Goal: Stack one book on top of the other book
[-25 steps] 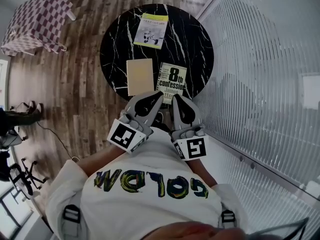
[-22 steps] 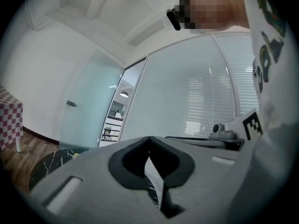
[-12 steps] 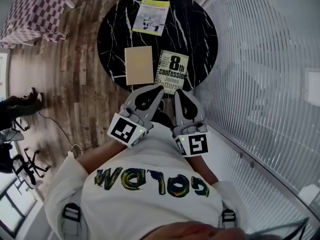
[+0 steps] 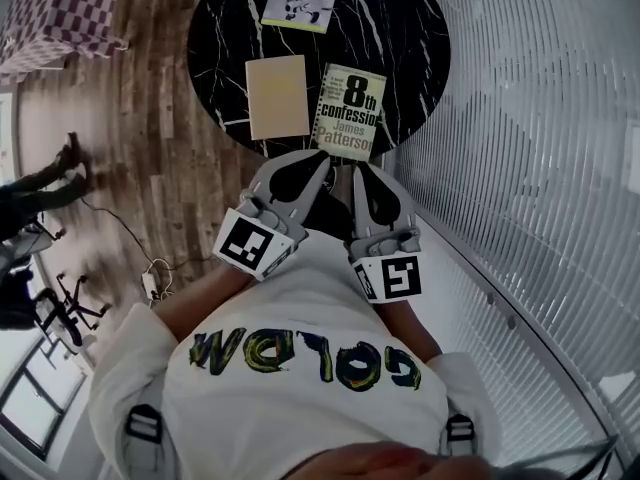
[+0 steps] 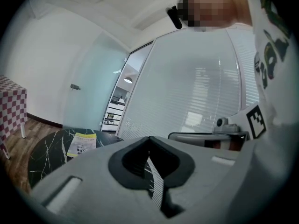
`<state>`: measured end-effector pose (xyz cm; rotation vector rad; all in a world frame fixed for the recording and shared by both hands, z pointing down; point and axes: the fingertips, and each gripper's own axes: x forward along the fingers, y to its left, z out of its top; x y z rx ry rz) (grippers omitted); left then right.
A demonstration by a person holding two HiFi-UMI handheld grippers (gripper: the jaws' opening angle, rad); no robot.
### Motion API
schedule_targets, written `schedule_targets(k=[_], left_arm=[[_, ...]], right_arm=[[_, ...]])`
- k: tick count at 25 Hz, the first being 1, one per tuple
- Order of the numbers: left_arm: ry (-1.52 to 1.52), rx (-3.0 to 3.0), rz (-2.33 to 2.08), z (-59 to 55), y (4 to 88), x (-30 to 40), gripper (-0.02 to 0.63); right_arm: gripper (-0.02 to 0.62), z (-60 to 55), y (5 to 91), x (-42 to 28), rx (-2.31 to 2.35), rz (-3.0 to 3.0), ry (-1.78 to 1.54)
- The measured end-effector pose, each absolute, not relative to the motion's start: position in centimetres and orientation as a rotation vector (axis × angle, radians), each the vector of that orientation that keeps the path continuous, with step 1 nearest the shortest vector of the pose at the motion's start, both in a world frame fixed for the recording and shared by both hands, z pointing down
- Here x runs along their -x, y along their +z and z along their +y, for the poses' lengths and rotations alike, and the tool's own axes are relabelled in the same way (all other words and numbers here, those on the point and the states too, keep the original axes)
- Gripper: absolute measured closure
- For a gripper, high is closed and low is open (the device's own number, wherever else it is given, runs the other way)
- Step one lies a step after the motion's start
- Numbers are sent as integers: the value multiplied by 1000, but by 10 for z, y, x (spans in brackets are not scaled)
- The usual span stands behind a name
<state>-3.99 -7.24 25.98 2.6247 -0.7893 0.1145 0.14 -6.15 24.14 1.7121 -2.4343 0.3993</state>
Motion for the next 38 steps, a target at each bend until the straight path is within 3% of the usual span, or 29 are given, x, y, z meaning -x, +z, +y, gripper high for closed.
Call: schedule_targets(k=[15, 17, 26, 38], left_arm=[[217, -2601, -744, -92, 301, 35, 586], [236, -2593, -744, -95, 308, 35, 583], [369, -2489, -714, -89, 380, 30, 531], [555, -2278, -727, -82, 489, 38, 469]], right_arm=[[591, -77, 281, -22, -1700, -2390, 527], [559, -77, 289, -25, -1691, -2371, 555], [541, -74, 355, -47, -1680, -2266, 672], [461, -67, 453, -77, -1664, -2129, 872]])
